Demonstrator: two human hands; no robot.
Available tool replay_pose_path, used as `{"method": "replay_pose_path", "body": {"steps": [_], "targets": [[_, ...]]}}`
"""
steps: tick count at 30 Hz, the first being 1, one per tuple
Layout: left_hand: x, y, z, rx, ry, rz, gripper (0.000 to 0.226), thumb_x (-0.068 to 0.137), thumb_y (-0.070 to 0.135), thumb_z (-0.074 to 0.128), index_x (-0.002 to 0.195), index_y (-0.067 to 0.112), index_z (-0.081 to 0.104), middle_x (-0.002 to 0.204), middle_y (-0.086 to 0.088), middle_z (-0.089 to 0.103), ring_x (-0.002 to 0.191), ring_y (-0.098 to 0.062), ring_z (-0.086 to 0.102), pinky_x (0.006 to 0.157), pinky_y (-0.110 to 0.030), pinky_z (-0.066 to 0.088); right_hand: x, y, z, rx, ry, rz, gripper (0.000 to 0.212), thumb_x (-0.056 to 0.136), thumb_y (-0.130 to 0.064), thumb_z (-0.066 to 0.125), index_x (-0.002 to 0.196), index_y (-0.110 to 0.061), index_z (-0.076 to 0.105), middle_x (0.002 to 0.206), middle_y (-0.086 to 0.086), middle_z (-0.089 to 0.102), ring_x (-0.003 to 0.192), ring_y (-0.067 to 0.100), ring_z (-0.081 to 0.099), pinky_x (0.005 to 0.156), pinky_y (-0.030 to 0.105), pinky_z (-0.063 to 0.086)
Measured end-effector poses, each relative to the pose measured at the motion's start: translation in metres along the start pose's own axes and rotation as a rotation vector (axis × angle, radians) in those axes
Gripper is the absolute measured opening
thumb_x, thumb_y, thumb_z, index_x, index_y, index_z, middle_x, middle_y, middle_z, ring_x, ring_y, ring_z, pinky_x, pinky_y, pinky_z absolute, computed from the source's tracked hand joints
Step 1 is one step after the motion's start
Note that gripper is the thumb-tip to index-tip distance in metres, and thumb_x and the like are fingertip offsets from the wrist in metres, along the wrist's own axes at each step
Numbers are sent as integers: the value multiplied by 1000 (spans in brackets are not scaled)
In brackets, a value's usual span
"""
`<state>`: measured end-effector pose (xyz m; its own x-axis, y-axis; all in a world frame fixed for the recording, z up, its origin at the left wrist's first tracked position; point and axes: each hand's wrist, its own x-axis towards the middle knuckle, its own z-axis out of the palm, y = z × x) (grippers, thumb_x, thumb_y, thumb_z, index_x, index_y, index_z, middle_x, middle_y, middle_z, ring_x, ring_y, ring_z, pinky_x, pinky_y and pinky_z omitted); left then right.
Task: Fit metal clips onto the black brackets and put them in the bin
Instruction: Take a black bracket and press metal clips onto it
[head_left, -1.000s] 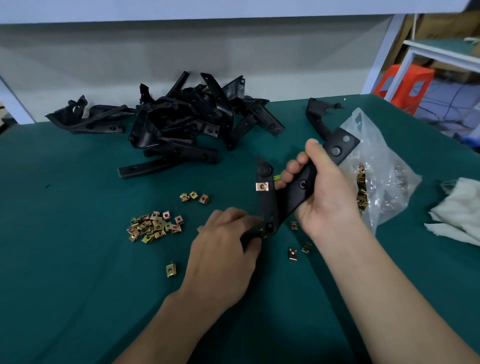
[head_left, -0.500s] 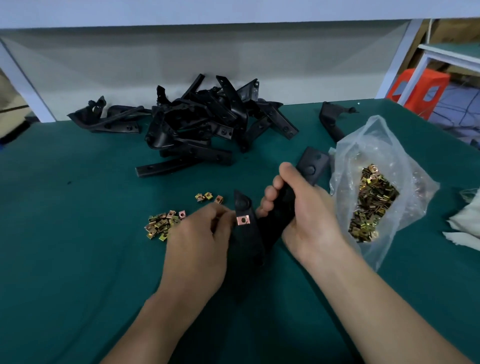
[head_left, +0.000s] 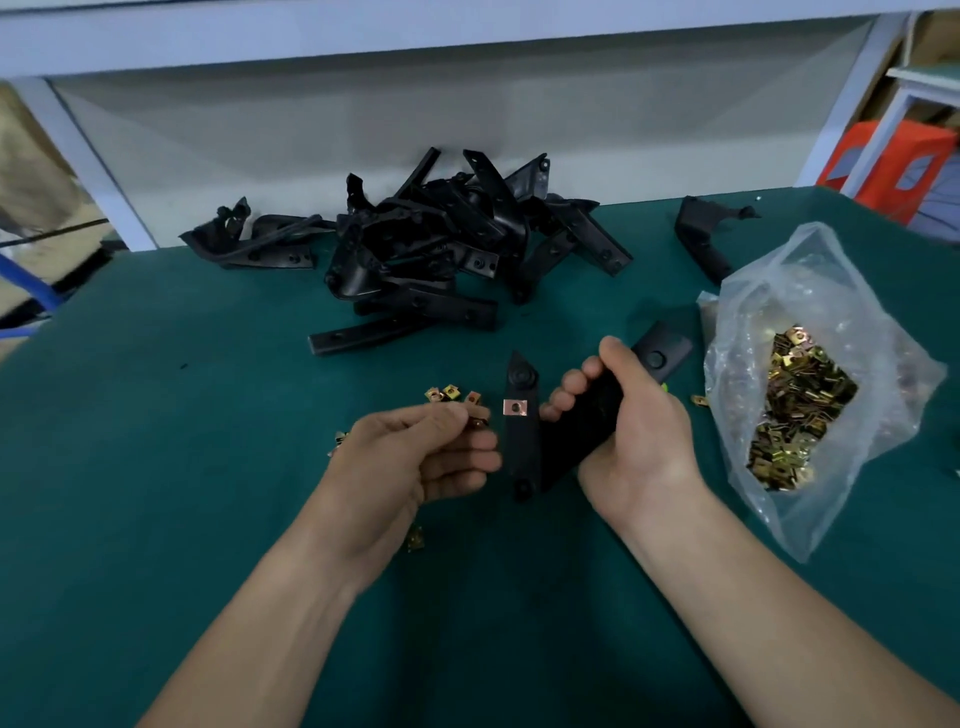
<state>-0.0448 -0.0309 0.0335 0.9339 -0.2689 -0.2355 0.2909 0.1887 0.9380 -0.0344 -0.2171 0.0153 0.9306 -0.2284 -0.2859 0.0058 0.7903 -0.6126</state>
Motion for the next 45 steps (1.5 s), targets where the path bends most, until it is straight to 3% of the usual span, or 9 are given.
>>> {"method": "replay_pose_path", "body": {"steps": [4,10,13,16,22,26,34,39,45], "targets": [[-2,-1,7,85,-28,-44,26,79,40,67,74,19,81,75,-10,74,62,-16,72,53,-21,54,0,-4,-1,19,6,-8,37,96,-29,68,63,-15,60,64,5,55,51,20,52,51,31,51],[-4,-4,10,84,-66,-49,27,75,42,71,67,18,79,74,-10,74,60,-16,70,52,-22,54,-1,-3,-2,7,-12,18,37,96,-30,68,62,-16,62,65,5,56,52,19,53,52,31,51],[-4,-5,8,54,-109,-35,23,70,39,77,76,18,81,78,-11,74,65,-17,71,56,-22,55,-1,-5,-3,6,-12,22,36,96,-30,68,63,-16,61,65,5,56,52,19,53,52,32,51],[-2,-6,3,40,-133,-14,19,66,23,82,84,17,82,84,-14,75,71,-18,73,61,-23,57,0,-6,-4,13,-10,25,34,96,-30,68,65,-16,60,65,5,55,52,19,53,52,32,52],[-1,-7,2,72,-172,-27,14,75,12,83,88,18,82,86,-15,76,73,-19,73,62,-23,57,-1,-7,-3,2,-22,27,33,96,-29,67,66,-15,59,64,4,54,51,18,52,51,31,51],[-2,-8,1,119,-197,-35,24,74,9,80,98,10,80,83,-19,74,71,-21,71,61,-24,57,-3,-6,-2,-41,-36,36,35,96,-29,67,65,-16,59,63,4,53,50,18,49,49,30,49],[-4,-9,5,211,-241,24,40,71,8,82,104,28,79,71,-17,72,66,-21,70,59,-24,54,-6,-5,0,-74,17,-10,40,95,-28,67,59,-18,55,59,2,47,47,18,44,46,29,44],[-5,-19,14,237,-147,72,44,70,9,79,111,24,77,75,-19,74,67,-19,68,61,-23,53,-8,-2,1,-135,28,-90,37,95,-27,66,63,-16,49,57,4,45,48,20,41,48,30,41],[-13,-27,34,200,-31,217,55,82,-4,77,99,47,78,77,-11,78,70,-10,69,70,-13,52,-8,-2,1,-49,74,-97,39,96,-24,63,60,-17,48,56,3,43,45,18,41,46,28,41]]}}
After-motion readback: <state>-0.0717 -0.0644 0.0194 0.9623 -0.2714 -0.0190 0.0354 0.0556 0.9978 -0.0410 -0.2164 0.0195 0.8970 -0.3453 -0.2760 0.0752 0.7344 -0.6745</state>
